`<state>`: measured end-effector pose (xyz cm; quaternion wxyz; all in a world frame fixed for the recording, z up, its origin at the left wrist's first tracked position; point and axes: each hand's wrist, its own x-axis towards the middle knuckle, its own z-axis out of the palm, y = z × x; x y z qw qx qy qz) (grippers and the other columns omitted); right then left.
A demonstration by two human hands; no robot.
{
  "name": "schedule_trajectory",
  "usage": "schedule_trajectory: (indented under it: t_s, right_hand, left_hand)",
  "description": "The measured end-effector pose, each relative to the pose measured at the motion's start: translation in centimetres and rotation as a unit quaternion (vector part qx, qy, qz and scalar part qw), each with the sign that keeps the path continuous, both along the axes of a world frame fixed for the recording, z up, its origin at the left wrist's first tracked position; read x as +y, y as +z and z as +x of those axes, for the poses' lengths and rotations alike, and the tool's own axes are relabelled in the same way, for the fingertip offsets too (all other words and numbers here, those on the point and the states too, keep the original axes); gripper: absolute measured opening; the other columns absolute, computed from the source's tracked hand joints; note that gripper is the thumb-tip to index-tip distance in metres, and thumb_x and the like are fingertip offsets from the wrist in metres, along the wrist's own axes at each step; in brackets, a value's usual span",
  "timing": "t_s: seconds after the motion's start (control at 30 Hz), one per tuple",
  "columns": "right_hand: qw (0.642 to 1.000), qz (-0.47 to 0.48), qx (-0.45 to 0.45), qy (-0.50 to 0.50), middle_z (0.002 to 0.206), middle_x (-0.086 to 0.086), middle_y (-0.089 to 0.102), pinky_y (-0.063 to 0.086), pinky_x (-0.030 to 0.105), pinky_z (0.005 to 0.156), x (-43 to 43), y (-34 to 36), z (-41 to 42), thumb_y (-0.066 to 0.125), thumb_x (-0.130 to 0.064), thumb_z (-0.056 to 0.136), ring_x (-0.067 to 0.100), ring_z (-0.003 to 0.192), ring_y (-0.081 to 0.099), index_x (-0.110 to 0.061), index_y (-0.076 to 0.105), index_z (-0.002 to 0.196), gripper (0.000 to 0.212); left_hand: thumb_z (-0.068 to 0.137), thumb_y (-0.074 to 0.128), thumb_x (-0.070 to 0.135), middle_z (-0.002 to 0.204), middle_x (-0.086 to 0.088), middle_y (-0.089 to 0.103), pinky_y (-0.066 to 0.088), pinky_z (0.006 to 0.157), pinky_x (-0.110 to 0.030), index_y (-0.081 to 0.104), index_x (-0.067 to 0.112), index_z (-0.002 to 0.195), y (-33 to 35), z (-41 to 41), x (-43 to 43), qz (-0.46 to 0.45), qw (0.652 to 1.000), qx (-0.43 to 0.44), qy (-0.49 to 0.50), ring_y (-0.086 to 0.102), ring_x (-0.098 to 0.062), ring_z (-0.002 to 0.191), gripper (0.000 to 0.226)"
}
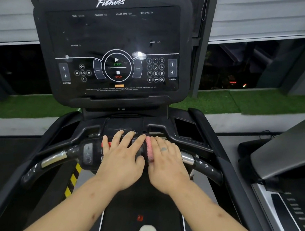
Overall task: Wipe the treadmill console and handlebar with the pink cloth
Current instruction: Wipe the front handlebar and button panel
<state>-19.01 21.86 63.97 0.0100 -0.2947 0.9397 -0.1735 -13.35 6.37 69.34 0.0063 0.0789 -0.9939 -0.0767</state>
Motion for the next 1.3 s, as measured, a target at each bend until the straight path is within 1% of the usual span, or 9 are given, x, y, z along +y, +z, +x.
schedule_trajectory:
  t_s: [0.1,0.23,0.33,0.43,0.63,0.73,0.93,1.07,1.3]
  right_hand:
    - [0.999,0.019,0.027,-0.005,0.173,0.008,0.006,-0.001,0.048,0.128,0.6,-0.9,1.3,0.035,-0.035,0.095,0.030,0.159,0.001,-0.016,0.000,0.165,0.080]
    - [0.998,0.016,0.051,-0.026,0.170,0.012,0.021,0.002,0.049,0.125,0.3,-1.8,2.1,0.032,-0.037,0.098,0.035,0.157,0.016,-0.016,0.012,0.164,0.071]
    - [0.999,0.013,0.014,-0.028,0.174,0.001,0.004,-0.009,0.045,0.127,0.1,-1.0,0.9,0.014,-0.042,0.107,0.024,0.159,-0.004,-0.033,-0.002,0.164,0.060]
    - [0.999,0.009,-0.025,-0.038,0.173,-0.005,0.010,-0.002,0.049,0.128,-0.1,0.3,-1.2,0.006,-0.049,0.107,0.019,0.159,-0.001,-0.043,0.001,0.162,0.056]
    - [0.995,0.006,-0.088,-0.038,0.170,-0.010,0.023,0.005,0.050,0.128,-0.2,0.7,-3.8,0.003,-0.054,0.106,0.016,0.158,0.012,-0.044,0.019,0.162,0.059]
    - [0.997,0.000,-0.069,-0.047,0.164,-0.013,0.033,0.016,0.051,0.126,0.5,0.5,-3.8,-0.006,-0.054,0.097,0.016,0.154,0.024,-0.046,0.028,0.157,0.069]
    - [0.994,0.088,-0.015,-0.065,0.164,-0.007,0.028,0.024,0.052,0.121,2.2,-1.2,-1.8,0.022,-0.043,0.100,0.023,0.151,0.025,-0.038,0.008,0.163,0.064]
    - [0.995,0.027,-0.010,-0.092,0.162,-0.013,0.034,0.023,0.050,0.121,0.3,-1.0,-1.4,0.003,-0.048,0.099,0.018,0.151,0.025,-0.042,0.021,0.160,0.064]
    - [0.997,-0.029,-0.020,-0.074,0.167,-0.009,0.029,0.011,0.049,0.127,-0.8,0.1,-1.1,0.007,-0.048,0.108,0.017,0.155,0.018,-0.041,0.020,0.161,0.055]
  left_hand:
    - [0.097,0.030,0.045,0.171,0.008,0.011,-0.015,0.124,-0.059,0.011,0.044,0.162,0.0,0.0,-0.1,-0.006,1.000,0.002,-0.003,-0.007,-0.023,0.158,0.068]
    - [0.102,0.033,0.044,0.171,0.007,0.012,-0.015,0.124,-0.059,0.012,0.044,0.162,0.1,0.1,-0.1,-0.004,1.000,0.009,-0.004,-0.007,-0.023,0.158,0.064]
    - [0.103,0.031,0.045,0.171,0.007,0.012,-0.015,0.124,-0.059,0.011,0.045,0.162,0.0,0.1,-0.1,-0.004,1.000,0.013,-0.006,-0.006,-0.023,0.158,0.062]
    - [0.103,0.030,0.045,0.171,0.007,0.013,-0.014,0.124,-0.059,0.014,0.044,0.161,0.0,0.2,-0.2,-0.007,1.000,0.017,-0.008,-0.005,-0.023,0.158,0.061]
    - [0.103,0.031,0.045,0.171,0.006,0.013,-0.015,0.123,-0.059,0.014,0.044,0.161,0.1,0.2,-0.1,-0.009,1.000,0.014,-0.009,-0.005,-0.023,0.158,0.061]
    - [0.103,0.031,0.045,0.171,0.006,0.012,-0.015,0.124,-0.059,0.011,0.044,0.162,0.1,0.2,-0.2,-0.007,1.000,0.012,-0.010,-0.006,-0.023,0.158,0.062]
    - [0.102,0.031,0.046,0.172,0.006,0.011,-0.015,0.124,-0.059,0.009,0.044,0.162,0.0,0.2,-0.2,-0.007,1.000,0.015,-0.008,-0.007,-0.024,0.158,0.064]
    - [0.102,0.032,0.046,0.172,0.006,0.011,-0.015,0.124,-0.059,0.010,0.044,0.162,0.0,0.2,0.0,-0.006,1.000,0.016,-0.007,-0.008,-0.024,0.158,0.064]
    - [0.101,0.034,0.046,0.171,0.006,0.010,-0.015,0.123,-0.059,0.011,0.043,0.162,-0.1,0.0,0.3,-0.011,1.000,0.010,0.005,-0.009,-0.025,0.158,0.064]
